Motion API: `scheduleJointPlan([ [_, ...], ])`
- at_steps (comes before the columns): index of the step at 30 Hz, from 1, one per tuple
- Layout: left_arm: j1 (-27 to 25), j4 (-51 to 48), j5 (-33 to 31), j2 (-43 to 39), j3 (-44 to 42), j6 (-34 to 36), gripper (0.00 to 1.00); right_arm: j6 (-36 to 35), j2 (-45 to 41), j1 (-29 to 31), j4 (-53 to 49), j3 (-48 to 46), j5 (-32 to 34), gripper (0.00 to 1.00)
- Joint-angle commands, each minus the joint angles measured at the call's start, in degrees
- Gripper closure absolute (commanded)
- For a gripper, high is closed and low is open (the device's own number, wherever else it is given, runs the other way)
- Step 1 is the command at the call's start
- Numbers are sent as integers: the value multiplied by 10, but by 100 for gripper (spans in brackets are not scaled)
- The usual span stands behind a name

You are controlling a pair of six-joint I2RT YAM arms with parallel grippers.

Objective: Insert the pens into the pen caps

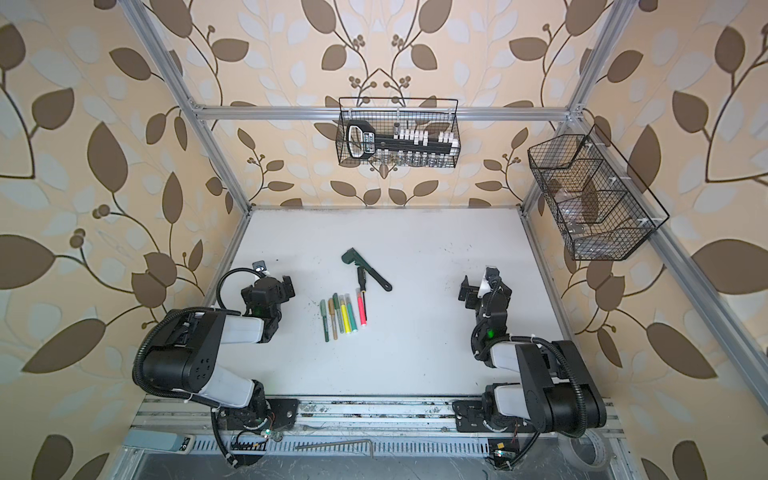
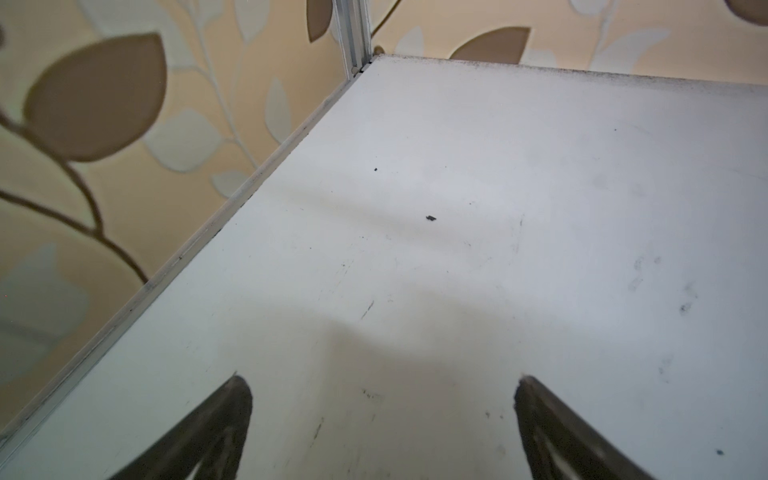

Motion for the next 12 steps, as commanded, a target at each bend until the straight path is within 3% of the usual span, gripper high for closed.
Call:
scheduleJointPlan([
  [1, 0, 5, 11, -12, 11, -9, 1, -14, 0, 2, 21, 1, -5, 0],
  [12, 0, 8, 11, -11, 10, -9, 1, -18, 0, 8, 25, 0, 2, 0],
])
